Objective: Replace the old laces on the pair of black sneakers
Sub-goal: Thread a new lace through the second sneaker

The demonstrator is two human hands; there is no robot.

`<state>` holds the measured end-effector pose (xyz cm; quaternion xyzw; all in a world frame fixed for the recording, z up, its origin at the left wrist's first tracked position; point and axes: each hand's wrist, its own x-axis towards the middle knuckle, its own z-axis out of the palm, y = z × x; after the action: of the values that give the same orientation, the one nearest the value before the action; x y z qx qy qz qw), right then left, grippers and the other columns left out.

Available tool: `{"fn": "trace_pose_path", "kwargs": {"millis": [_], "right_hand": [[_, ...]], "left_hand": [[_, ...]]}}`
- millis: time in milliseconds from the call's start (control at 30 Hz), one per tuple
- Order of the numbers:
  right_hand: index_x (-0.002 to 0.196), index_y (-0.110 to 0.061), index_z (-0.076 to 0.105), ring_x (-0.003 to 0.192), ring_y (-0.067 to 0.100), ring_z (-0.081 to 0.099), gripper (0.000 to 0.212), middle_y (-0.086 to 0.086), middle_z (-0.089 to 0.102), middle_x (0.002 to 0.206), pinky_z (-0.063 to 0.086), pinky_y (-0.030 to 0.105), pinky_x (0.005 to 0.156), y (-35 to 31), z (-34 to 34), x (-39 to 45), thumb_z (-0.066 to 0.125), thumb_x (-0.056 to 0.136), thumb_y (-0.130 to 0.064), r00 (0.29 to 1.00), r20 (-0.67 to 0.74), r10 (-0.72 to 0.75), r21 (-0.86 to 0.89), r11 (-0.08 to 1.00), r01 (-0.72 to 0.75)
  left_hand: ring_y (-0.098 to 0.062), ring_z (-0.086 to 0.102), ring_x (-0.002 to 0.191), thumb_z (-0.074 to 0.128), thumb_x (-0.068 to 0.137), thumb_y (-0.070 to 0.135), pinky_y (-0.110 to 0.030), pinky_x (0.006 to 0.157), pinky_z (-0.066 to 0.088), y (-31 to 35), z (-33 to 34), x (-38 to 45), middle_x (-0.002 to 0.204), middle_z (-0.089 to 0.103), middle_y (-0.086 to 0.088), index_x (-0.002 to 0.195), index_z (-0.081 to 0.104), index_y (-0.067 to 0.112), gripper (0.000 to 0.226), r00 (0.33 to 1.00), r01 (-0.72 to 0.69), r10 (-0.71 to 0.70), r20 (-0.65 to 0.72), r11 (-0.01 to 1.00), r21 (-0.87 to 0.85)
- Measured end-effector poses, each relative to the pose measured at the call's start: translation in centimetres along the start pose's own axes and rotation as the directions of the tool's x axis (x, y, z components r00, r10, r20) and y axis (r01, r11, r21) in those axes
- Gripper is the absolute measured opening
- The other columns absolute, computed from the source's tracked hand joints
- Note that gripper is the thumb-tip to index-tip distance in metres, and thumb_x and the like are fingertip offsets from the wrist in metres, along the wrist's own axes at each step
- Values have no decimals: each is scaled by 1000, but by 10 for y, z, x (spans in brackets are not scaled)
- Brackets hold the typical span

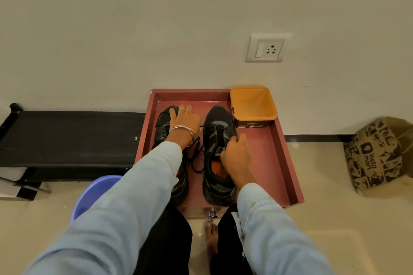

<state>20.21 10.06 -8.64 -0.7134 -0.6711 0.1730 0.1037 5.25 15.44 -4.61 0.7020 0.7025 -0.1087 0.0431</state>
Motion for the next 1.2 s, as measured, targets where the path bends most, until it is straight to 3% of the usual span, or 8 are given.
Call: {"fn": "trace_pose_path", "kwargs": {"millis": [200, 333, 433, 533, 733, 933, 1100, 1200], "right_hand": [[126, 1, 48, 113, 28, 44, 48, 14, 39, 128, 42, 34, 95, -3, -3, -3, 62, 87, -24, 999, 34, 18, -19, 1000, -17], [120, -4, 53, 117, 34, 42, 41, 16, 39, 129, 41, 41, 99, -7, -18, 0, 61, 88, -27, 981, 169, 95, 46, 994, -104], [115, -17, 60, 120, 31, 47, 34, 10, 52, 124, 42, 41, 98, -12, -37, 6, 64, 84, -31, 968, 250, 35, 317, 941, -116], [133, -15, 53, 120, 14, 52, 47, 1, 57, 128, 45, 25, 97, -28, -66, -3, 64, 88, -10, 932, 330, -150, 792, 581, -187], [104, 5, 64, 74, 17, 66, 20, 12, 68, 82, 49, 14, 58, -43, -100, -18, 60, 93, -12, 931, 279, -234, 922, 336, -191], [92, -8, 72, 60, 12, 53, 15, 1, 59, 65, 44, 23, 63, 9, -118, -10, 60, 93, -17, 958, 283, -45, 847, 481, -227], [81, -3, 71, 51, 12, 44, 15, 7, 58, 65, 38, 23, 51, 67, -138, 3, 63, 91, -12, 957, 209, 203, 779, 557, -288], [90, 5, 70, 55, 15, 46, 18, 11, 62, 74, 40, 27, 54, 86, -146, 10, 53, 93, -1, 948, 91, 304, 720, 638, -274]], "left_hand": [[-20, 56, 89, 56, 88, 49, -56, 106, 27, -8, -31, -8, 94, 66, -5, 93, 63, 9, 41, 968, 175, -93, 234, 916, -360], [-11, 60, 44, 60, 92, 23, -26, 60, 54, -11, -72, -23, 69, 67, -12, 94, 64, -7, 30, 961, 273, -56, 272, 372, -887], [-18, 61, 53, 59, 92, 13, -27, 59, 55, -9, -98, -29, 75, 68, -14, 103, 62, -6, 22, 972, 211, -129, 194, 137, -968], [-21, 67, 66, 59, 91, 10, -27, 59, 58, 3, -117, -40, 85, 68, -13, 106, 63, 0, 18, 972, 212, -76, 222, -116, -970], [-23, 64, 88, 54, 92, 6, -36, 85, 53, 16, -120, -45, 87, 66, -12, 99, 61, 2, 10, 942, 315, 31, 335, -429, -847], [-8, 56, 55, 48, 92, 1, -26, 75, 51, -6, -95, -33, 74, 56, -3, 95, 60, 7, 13, 939, 171, -138, 315, -606, -777], [-4, 44, 39, 47, 92, 1, -35, 107, 36, -26, -59, -24, 47, 46, 2, 123, 54, -3, 32, 910, 152, -243, 335, -557, -817], [-22, 62, 107, 51, 92, 2, -32, 100, 40, -31, -37, -17, 112, 62, -19, 145, 31, 6, 57, 896, 184, -263, 358, -514, -838]]}}
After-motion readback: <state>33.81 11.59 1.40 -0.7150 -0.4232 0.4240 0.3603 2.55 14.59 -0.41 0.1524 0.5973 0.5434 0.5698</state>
